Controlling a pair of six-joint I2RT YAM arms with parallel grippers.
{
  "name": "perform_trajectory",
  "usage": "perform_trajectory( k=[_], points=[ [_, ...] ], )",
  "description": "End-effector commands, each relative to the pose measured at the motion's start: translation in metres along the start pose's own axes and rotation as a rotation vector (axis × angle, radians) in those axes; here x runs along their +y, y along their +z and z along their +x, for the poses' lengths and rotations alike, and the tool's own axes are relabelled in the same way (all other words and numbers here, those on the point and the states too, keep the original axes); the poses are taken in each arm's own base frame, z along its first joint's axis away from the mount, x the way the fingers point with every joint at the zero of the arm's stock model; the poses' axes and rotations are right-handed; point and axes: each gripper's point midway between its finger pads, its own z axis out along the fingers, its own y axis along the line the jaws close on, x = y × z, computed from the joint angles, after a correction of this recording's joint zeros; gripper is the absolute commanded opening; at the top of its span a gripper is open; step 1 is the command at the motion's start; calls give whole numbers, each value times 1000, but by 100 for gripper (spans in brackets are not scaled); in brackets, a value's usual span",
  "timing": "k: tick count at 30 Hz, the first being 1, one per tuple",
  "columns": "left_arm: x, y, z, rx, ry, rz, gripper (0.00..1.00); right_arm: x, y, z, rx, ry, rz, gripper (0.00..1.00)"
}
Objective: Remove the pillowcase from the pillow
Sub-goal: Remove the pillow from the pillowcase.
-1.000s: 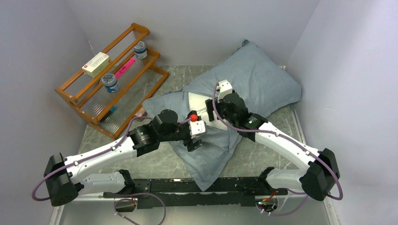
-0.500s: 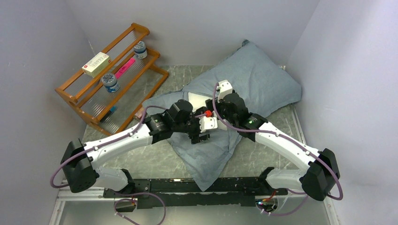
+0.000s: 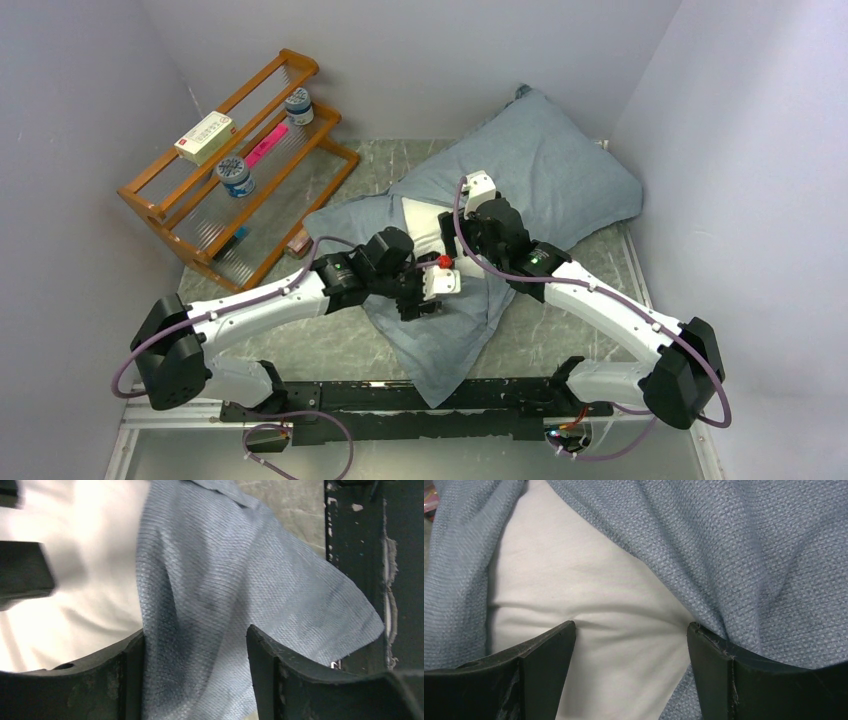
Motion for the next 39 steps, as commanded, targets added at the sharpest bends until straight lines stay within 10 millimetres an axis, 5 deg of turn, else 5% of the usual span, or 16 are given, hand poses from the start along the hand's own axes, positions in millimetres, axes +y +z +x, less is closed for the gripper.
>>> perform_trajectory(
  k=[1,9,18,28,39],
  points=[
    [-35,-1,5,-17,-35,120,63,-6,-4,12,49,0,22,85],
    [-58,-6,20,13,-138,120,34,10,-14,5,54,15,-74,88],
    [-61,-4,3,-101,-216,30,21,34,-42,24,102,58,-188,87],
    [-84,12,21,-166,-281,43,16,58,-71,54,198,101,-243,86],
    [-96,15,36,-166,-310,31,13,41,-90,105,354,183,-153,86]
  ],
)
